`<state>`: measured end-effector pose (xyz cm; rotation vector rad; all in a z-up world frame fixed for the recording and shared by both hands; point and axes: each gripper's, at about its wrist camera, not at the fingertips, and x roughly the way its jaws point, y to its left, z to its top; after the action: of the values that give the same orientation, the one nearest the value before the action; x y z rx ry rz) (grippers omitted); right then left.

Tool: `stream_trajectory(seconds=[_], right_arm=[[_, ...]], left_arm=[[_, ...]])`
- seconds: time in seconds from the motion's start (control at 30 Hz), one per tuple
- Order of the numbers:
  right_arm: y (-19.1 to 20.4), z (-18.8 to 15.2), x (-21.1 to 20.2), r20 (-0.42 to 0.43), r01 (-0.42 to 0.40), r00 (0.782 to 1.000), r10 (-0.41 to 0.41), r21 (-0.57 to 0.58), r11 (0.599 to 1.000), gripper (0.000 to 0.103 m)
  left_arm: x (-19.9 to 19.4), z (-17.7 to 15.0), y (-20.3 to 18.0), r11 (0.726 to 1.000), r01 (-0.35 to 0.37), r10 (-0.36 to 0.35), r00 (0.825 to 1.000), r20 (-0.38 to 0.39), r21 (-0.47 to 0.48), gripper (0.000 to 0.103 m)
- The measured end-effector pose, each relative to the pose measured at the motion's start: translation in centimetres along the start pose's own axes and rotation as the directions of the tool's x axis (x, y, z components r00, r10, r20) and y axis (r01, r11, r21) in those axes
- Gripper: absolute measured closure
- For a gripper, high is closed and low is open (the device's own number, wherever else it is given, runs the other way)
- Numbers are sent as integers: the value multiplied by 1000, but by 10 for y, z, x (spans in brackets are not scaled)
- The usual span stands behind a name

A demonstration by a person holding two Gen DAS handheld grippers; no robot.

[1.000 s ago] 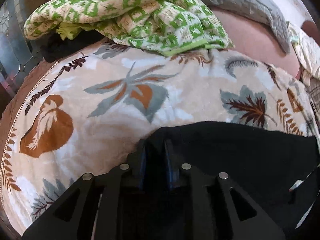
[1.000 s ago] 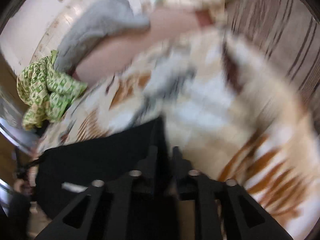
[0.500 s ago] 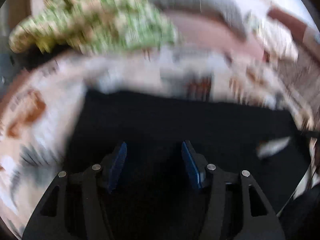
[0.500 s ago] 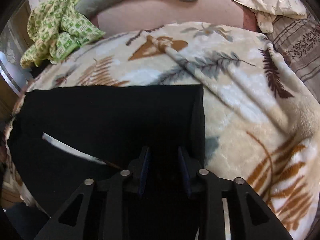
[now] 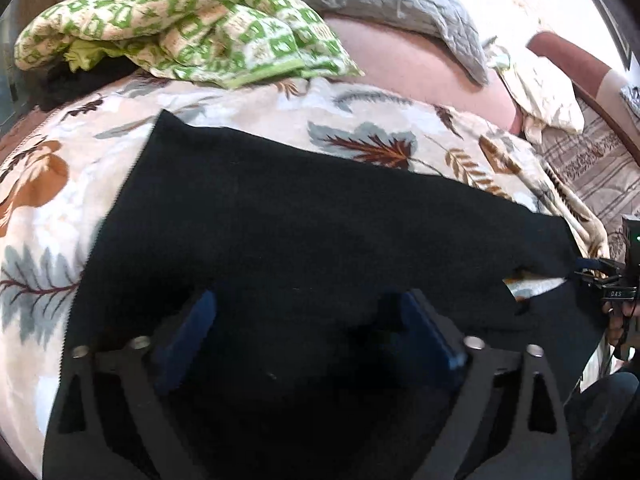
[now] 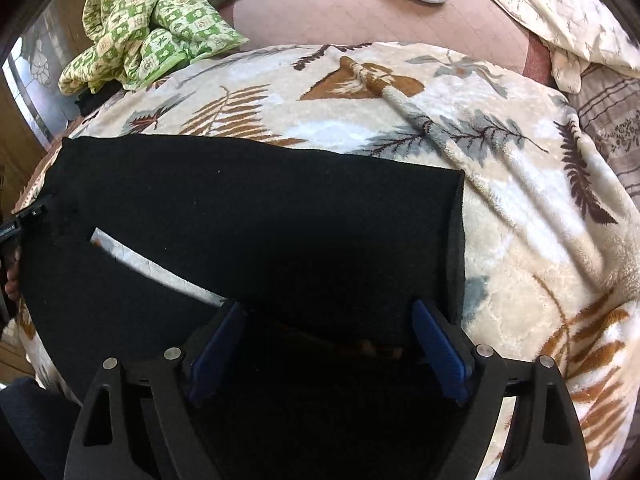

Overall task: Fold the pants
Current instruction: 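Lower the folded fabric onto the pants and open both tools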

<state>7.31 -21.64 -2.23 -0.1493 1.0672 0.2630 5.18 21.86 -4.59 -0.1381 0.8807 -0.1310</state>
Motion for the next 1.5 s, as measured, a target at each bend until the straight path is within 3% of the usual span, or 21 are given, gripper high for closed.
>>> stream_trajectory(seconds=[0.2,0.43,1.1,1.17,1.27,1.37,1.5], right_arm=[[8,-1,1,25,17,1000,-17,-8,1000,8],[9,0,3,-2,19,1000,-19,-10,1000,6],[15,-3,5,-3,39,999,-40,-31,999,1],[15,-3,5,-3,41,999,-41,-32,999,1],[14,-2,5,-7,44,999,-44,-34,998,1],[14,-3,5,-8,47,999,-47,-35,998,1],[15,-3,5,-8,48,999,-48,-35,998,1]], left_arm=[[8,3,-4,999,-32,32,999,-25,-28,0],[18,-2,-24,983,-174,176,984,-34,53,0],[5,4,-21,988,-152,154,987,-51,37,0],[-14,12,-18,986,-142,142,990,3,92,0],[-39,28,-3,955,-219,195,972,131,202,0],[-46,46,32,943,-229,185,964,193,242,0],[-27,70,68,927,-253,199,957,209,277,1]])
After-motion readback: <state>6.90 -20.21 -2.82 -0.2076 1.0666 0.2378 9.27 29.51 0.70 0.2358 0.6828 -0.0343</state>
